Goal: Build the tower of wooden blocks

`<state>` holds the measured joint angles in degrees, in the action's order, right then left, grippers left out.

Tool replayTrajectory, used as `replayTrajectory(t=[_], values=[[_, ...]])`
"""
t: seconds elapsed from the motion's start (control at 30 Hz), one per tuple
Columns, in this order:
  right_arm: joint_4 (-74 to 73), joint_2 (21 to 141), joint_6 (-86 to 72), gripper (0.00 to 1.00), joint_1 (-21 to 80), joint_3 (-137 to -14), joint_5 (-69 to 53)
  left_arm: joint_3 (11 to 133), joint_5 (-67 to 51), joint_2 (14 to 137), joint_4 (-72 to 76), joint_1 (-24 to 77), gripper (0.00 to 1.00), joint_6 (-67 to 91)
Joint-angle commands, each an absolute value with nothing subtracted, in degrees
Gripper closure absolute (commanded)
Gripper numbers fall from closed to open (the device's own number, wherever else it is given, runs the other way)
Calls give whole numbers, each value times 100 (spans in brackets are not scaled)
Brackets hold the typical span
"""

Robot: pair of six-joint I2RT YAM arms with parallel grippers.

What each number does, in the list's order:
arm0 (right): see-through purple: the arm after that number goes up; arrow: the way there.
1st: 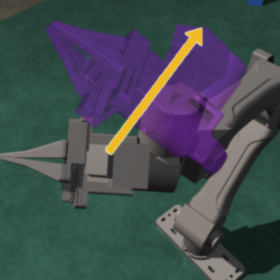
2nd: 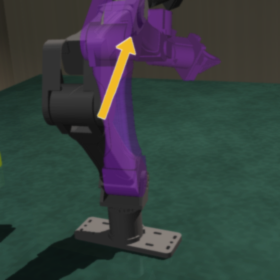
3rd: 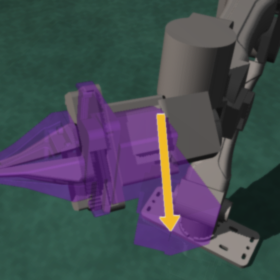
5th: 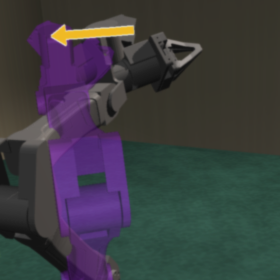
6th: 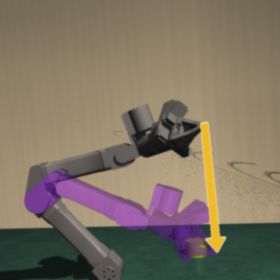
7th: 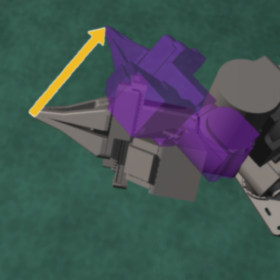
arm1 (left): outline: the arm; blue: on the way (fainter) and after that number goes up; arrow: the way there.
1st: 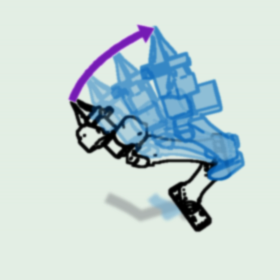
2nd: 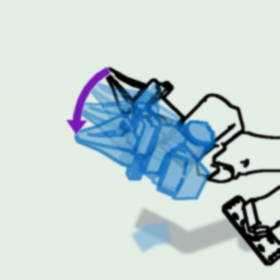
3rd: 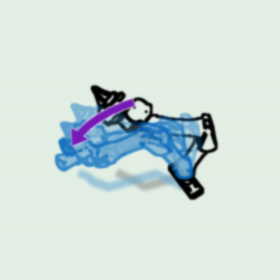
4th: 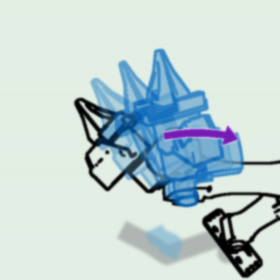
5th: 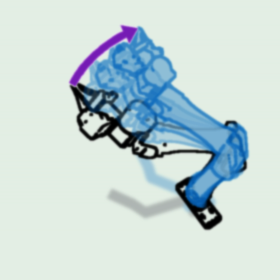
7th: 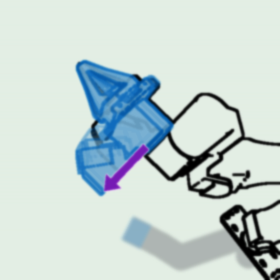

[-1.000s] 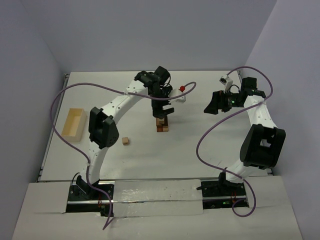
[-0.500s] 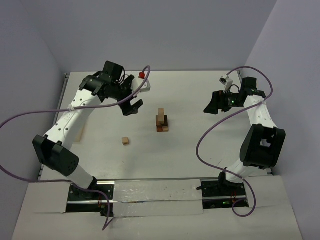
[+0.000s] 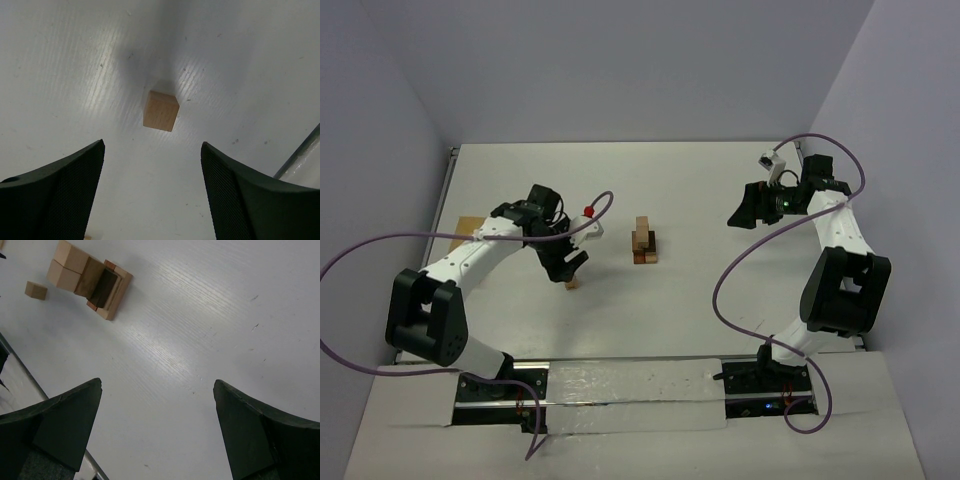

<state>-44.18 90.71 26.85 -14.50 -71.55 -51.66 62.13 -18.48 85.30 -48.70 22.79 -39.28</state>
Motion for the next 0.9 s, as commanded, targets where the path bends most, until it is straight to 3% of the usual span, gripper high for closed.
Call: replayTrajectory(t=[0.0,0.87], values=[[-4386,9149,2689,0,-1424,-7180,-5159,6087,-1840,8598,-4287,2285,21,-3919],[-4425,9246,2689,0,-1415,-7221,-5128,5410,-1986,9061,-3595,2526,31,-4258]])
